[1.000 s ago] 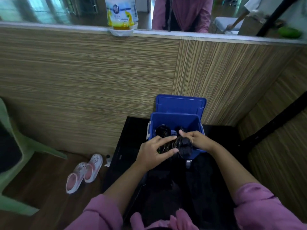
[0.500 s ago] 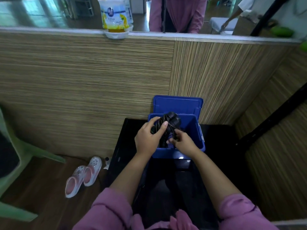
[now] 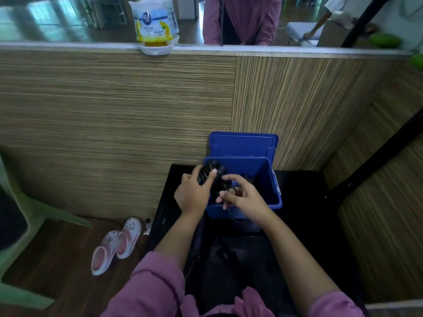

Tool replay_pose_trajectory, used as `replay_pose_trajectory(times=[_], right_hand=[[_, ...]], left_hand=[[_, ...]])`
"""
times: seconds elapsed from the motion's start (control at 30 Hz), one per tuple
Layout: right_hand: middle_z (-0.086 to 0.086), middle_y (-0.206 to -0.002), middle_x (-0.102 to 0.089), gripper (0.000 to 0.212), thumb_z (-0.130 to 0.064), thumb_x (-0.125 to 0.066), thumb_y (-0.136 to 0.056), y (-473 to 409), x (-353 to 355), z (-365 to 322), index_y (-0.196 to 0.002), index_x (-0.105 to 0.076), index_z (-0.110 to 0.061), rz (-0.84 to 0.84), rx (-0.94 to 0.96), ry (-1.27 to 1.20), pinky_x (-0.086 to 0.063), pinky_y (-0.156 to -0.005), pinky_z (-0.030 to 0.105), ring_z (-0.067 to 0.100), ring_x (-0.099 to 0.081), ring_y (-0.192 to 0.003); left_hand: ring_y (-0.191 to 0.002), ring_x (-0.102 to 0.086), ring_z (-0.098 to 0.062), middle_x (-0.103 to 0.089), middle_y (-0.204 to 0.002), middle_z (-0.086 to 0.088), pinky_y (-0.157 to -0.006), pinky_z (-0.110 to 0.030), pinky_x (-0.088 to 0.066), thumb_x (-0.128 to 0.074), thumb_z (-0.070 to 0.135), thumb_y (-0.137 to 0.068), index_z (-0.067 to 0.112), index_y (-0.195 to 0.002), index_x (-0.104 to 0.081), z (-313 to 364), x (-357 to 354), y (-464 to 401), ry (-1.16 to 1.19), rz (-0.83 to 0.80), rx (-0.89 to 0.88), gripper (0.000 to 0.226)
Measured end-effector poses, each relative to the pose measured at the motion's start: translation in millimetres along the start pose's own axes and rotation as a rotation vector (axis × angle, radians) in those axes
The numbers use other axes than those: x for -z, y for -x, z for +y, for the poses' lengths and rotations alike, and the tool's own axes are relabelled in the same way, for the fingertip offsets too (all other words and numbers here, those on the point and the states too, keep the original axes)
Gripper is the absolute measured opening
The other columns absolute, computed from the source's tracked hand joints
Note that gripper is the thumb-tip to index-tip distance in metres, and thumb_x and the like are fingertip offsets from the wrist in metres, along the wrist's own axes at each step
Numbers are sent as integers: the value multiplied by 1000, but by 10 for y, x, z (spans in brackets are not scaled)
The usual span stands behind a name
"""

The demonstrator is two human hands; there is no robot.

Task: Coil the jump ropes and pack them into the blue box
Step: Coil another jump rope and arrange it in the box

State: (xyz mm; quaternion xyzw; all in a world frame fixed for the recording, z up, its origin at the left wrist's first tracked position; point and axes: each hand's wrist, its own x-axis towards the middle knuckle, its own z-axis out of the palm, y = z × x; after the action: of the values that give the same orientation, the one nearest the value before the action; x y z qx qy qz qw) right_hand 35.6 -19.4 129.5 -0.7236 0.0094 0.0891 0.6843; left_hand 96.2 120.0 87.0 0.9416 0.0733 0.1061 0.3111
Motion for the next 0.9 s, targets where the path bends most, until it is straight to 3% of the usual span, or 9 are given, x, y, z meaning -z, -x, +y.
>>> replay_pose_trajectory(times=[0.07, 0.13, 0.3, 0.4, 0.47, 0.57, 0.67, 0.8, 0.9], right_hand=[[16, -82, -71, 18, -12, -59, -92, 20, -17, -63, -104, -64, 0, -75, -3, 102, -52, -77, 35, 24, -63, -68], [12, -85, -73, 21, -21, -55, -93, 44, -46, -118, -92, -70, -6, -141, -54, 172, -51, -78, 29, 25, -67, -75], [5, -106, -72, 28, -25, -49, -86, 19, 96, -174, -107, -65, -15, -234, -74, 244, -47, -83, 27, 13, -66, -98], [20, -100, -71, 10, -11, -64, -88, -69, 217, -209, -97, -60, -9, -169, -93, 206, -51, -81, 28, 12, -65, -79], [15, -83, -73, 14, -17, -70, -85, -137, 269, -231, -81, -57, -13, -80, -76, 310, -53, -72, 32, 14, -60, -61], [8, -65, -73, 18, -23, -69, -86, -220, 327, -293, -75, -62, -11, -28, -64, 484, -48, -54, 22, 8, -53, -44], [4, -55, -62, 20, -23, -73, -81, -289, 377, -280, -67, -65, -11, 70, 12, 738, -46, -56, 23, 8, -53, -49], [4, -65, -52, 17, -15, -64, -85, -337, 397, -154, -72, -58, -6, 136, -19, 664, -37, -53, 18, 12, -45, -59], [8, -77, -62, 7, -8, -53, -91, -369, 428, -51, -86, -58, -10, 27, -95, 541, -43, -61, 31, 19, -51, -64]], left_hand=[[-87, -63, -24, -59, -105, -5, -67, -28, -36, -42, 74, -83, 37, -131, -52, -49, -49, 73, -53, -48, -5, 61], [-84, -62, -22, -57, -104, -4, -65, -27, -36, -44, 72, -84, 37, -132, -51, -116, -72, 144, -81, -89, -24, 59], [-88, -61, -18, -55, -111, 0, -71, -29, -46, -47, 63, -88, 39, -136, -47, -250, -153, 331, -143, -196, -164, 53], [-83, -62, -18, -56, -104, 2, -68, -31, -49, -45, 69, -85, 38, -129, -55, -273, -185, 370, -124, -143, -196, 55], [-72, -63, -19, -59, -94, 2, -59, -31, -49, -48, 71, -82, 36, -120, -64, -283, -239, 419, -120, -54, -323, 54], [-59, -61, -17, -59, -81, 4, -48, -30, -49, -55, 69, -80, 32, -110, -70, -255, -283, 507, -48, 24, -475, 50], [-58, -59, -12, -59, -81, 5, -48, -29, -49, -60, 65, -80, 31, -111, -71, -222, -279, 590, -12, 48, -602, 47], [-62, -59, -10, -60, -84, 6, -52, -26, -49, -62, 63, -80, 31, -110, -72, -194, -208, 605, 47, 72, -691, 46], [-64, -59, -9, -61, -86, 5, -53, -28, -48, -62, 63, -80, 31, -111, -71, -163, -194, 663, 92, 39, -781, 46]])
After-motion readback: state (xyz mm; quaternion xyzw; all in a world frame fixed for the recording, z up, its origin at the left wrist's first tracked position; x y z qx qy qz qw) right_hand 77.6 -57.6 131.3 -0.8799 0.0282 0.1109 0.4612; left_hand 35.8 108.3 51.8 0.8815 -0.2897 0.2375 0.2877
